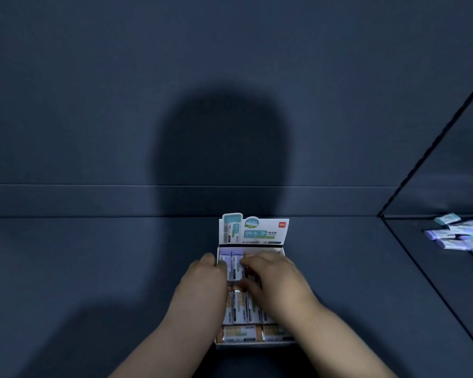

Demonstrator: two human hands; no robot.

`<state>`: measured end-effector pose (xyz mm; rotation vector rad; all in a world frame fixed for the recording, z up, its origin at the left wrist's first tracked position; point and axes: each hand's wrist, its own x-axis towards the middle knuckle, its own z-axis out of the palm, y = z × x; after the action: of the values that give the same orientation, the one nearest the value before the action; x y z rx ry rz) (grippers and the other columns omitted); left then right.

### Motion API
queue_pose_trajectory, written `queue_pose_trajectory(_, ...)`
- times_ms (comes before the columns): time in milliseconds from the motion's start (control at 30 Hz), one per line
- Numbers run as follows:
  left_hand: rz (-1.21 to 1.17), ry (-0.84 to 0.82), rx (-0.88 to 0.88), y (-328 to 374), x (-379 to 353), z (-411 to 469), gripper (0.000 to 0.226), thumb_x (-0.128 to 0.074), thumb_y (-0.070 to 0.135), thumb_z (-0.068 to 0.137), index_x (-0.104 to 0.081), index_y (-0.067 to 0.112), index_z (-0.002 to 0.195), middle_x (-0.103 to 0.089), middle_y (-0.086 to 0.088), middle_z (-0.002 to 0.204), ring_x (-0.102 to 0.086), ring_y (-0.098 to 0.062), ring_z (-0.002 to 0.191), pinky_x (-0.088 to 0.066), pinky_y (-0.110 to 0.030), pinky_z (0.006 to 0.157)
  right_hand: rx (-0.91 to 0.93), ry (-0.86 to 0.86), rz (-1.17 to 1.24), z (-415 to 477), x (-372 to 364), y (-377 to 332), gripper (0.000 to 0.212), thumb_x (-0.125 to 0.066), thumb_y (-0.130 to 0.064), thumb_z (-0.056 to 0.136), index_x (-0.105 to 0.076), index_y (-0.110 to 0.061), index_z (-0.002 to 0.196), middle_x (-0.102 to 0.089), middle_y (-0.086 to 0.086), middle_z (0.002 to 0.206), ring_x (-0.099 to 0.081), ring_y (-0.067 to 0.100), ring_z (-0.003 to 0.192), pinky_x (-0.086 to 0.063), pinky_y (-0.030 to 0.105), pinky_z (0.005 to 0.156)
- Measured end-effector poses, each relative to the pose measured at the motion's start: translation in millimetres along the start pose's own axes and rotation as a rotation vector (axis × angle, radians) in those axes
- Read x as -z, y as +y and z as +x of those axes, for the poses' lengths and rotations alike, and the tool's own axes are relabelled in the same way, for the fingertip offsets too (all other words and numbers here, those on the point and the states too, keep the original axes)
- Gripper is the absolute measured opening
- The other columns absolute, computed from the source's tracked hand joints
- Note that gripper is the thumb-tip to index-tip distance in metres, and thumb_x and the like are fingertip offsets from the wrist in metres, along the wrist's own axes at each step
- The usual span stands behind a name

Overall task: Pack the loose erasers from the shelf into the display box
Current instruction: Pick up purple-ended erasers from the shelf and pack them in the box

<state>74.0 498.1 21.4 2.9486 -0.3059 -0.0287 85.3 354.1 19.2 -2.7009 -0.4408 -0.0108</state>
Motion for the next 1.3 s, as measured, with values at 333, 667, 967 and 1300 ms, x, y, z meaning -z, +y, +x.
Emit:
queue_pose_trajectory(333, 0.096, 0.258, -0.290, 21.5, 27.8, -4.4, 0.038, -0.086, 0.027, 0.046, -0.072, 0.016, 0.080, -0.058, 0.000, 0.072, -0.058, -0.020, 0.066, -0.044, -0.030, 0.050, -0.038, 0.250, 0.033, -34.6, 37.4, 12.3, 0.031, -0.072, -0.021, 0.073, -0.068, -0.019, 0.103, -0.066, -0.002, 0.099, -0.061, 0.022, 0.094, -0.051, 0.038, 0.083)
queue_pose_trajectory(667, 0.182, 0.220, -0.432, 100.7, 16.6, -13.1, 0.027, -0.084, 0.036, 0.045, -0.069, 0.022, 0.064, -0.057, 0.003, 0.059, -0.058, -0.019, 0.059, -0.043, -0.026, 0.052, -0.065, 0.137, -0.072, -94.4, 75.6, 62.2, 0.035, -0.068, -0.028, 0.078, -0.065, -0.022, 0.112, -0.064, -0.003, 0.107, -0.057, 0.021, 0.104, -0.046, 0.038, 0.092)
queue_pose_trajectory(967, 0.151, 0.133, -0.427, 239.8, -9.4, -39.0, 0.034, -0.079, 0.051, 0.052, -0.072, 0.027, 0.074, -0.060, 0.008, 0.062, -0.059, -0.013, 0.060, -0.045, -0.024, 0.053, -0.084, 0.064, -0.075, -177.8, 133.8, 171.2, 0.041, -0.064, -0.038, 0.082, -0.058, -0.026, 0.121, -0.058, -0.009, 0.115, -0.049, 0.011, 0.112, -0.036, 0.022, 0.097)
queue_pose_trajectory(1300, 0.080, 0.039, -0.321, 350.6, -37.7, -53.6, 0.055, -0.032, 0.038, 0.099, -0.014, 0.021, 0.148, -0.041, 0.000, 0.135, -0.034, -0.019, 0.124, -0.027, -0.030, 0.100, -0.170, -0.048, -0.034, -243.4, 159.2, 263.0, 0.045, -0.061, -0.038, 0.084, -0.051, -0.028, 0.127, -0.054, -0.009, 0.122, -0.046, 0.008, 0.117, -0.031, 0.014, 0.096)
